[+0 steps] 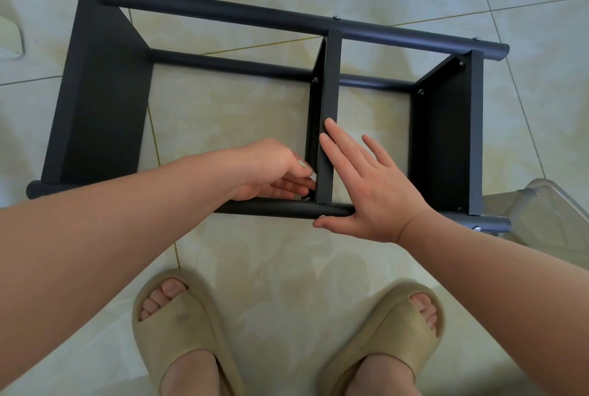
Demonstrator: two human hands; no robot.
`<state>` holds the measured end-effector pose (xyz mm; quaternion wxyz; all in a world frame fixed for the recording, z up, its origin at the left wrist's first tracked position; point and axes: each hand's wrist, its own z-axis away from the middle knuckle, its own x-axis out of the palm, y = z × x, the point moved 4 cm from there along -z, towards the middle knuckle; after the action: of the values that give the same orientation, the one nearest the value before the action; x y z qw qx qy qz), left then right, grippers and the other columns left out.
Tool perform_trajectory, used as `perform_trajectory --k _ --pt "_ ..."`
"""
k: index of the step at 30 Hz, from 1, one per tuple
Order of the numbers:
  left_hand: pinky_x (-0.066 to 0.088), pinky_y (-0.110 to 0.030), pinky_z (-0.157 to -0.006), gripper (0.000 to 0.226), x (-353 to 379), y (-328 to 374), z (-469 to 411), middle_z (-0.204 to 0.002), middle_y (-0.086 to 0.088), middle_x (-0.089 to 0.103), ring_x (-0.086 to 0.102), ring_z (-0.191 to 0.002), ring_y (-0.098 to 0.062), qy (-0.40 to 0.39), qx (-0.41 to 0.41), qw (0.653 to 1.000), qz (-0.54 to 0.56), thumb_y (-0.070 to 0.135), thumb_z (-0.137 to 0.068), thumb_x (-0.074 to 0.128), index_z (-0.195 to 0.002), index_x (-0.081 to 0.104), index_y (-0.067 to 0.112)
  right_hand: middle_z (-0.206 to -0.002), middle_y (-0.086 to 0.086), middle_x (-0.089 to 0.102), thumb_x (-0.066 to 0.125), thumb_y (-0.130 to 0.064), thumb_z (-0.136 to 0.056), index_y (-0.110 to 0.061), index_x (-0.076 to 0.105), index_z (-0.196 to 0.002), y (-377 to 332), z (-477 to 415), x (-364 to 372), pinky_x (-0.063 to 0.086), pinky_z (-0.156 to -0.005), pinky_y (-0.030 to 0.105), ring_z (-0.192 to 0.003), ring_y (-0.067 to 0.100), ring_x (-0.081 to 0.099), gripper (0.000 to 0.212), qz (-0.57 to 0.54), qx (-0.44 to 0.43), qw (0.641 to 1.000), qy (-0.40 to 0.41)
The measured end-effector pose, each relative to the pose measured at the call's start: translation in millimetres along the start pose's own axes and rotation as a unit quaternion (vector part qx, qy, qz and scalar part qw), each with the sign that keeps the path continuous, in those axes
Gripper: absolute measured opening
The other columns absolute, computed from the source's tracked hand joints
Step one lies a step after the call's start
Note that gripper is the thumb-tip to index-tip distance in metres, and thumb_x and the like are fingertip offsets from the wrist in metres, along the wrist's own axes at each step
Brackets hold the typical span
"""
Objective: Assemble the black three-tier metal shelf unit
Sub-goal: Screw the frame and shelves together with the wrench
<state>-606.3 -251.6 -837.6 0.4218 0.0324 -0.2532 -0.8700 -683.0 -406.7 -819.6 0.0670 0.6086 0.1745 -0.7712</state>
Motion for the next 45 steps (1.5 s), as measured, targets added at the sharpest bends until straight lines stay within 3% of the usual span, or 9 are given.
perform_trajectory --k 3,14,27,36,40,45 --pt "0.055 -0.026 -0.075 0.007 0.3 0.9 0.5 -0.081 -0.001 0.077 0.072 -0.08 -0.013 -0.006 0.003 1.0 -0.012 0.012 -0.099 0.057 -0.098 0.064 0.012 -0.17 0.009 -0.001 0.044 -0.082 -0.083 -0.005 0.011 -0.161 -0.2 0.1 -0.3 0.019 -0.124 0.052 -0.156 0.021 0.01 0.114 -0.002 0.0 1.0 0.002" --pt "0.052 -0.017 -0.06 0.009 -4.0 3.2 3.0 -0.087 -0.005 0.076 0.07 -0.071 -0.009 -0.016 0.03 0.995 -0.09 0.007 -0.099 0.056 -0.097 0.064 0.009 -0.17 0.009 -0.003 0.042 -0.083 -0.084 -0.005 0.01 -0.161 -0.2 -0.1 -0.6 0.018 -0.124 0.052 -0.157 0.021 0.008 0.114 0.003 0.002 1.0 -0.005" --pt "0.051 -0.037 -0.093 0.015 -6.1 3.1 5.1 -0.084 0.002 0.077 0.07 -0.082 -0.011 -0.035 0.058 0.977 -0.2 0.006 -0.097 0.058 -0.088 0.066 0.014 -0.17 0.006 -0.008 0.042 -0.084 -0.084 -0.008 0.006 -0.162 0.4 -0.2 -0.6 0.014 -0.125 0.052 -0.157 0.018 0.003 0.115 0.009 0.008 1.0 -0.023" --pt "0.052 -0.036 -0.087 0.012 -6.9 1.4 5.6 -0.084 0.0 0.072 0.063 -0.081 -0.016 -0.023 0.074 0.961 -0.266 0.009 -0.093 0.064 -0.085 0.07 0.016 -0.17 0.007 -0.006 0.042 -0.084 -0.084 -0.007 0.008 -0.161 -0.7 -0.1 -1.2 0.014 -0.125 0.052 -0.157 0.019 0.005 0.114 0.005 0.008 1.0 -0.02" --pt "0.042 -0.026 -0.07 0.011 -4.7 1.6 7.0 -0.072 0.004 0.062 0.054 -0.07 -0.012 -0.028 0.084 0.951 -0.296 0.011 -0.093 0.066 -0.084 0.069 0.016 -0.17 0.007 -0.006 0.042 -0.084 -0.084 -0.007 0.008 -0.161 -0.7 -0.3 -1.6 0.013 -0.125 0.052 -0.157 0.018 0.005 0.115 0.005 0.007 1.0 -0.02" --pt "0.038 -0.023 -0.062 0.01 -2.8 0.2 7.3 -0.062 0.008 0.057 0.049 -0.062 -0.009 -0.018 0.09 0.947 -0.309 0.013 -0.092 0.066 -0.083 0.069 0.017 -0.17 0.007 -0.005 0.041 -0.084 -0.084 -0.007 0.008 -0.161 -0.7 0.1 -1.7 0.011 -0.125 0.053 -0.157 0.019 0.006 0.114 0.005 0.004 1.0 -0.017"
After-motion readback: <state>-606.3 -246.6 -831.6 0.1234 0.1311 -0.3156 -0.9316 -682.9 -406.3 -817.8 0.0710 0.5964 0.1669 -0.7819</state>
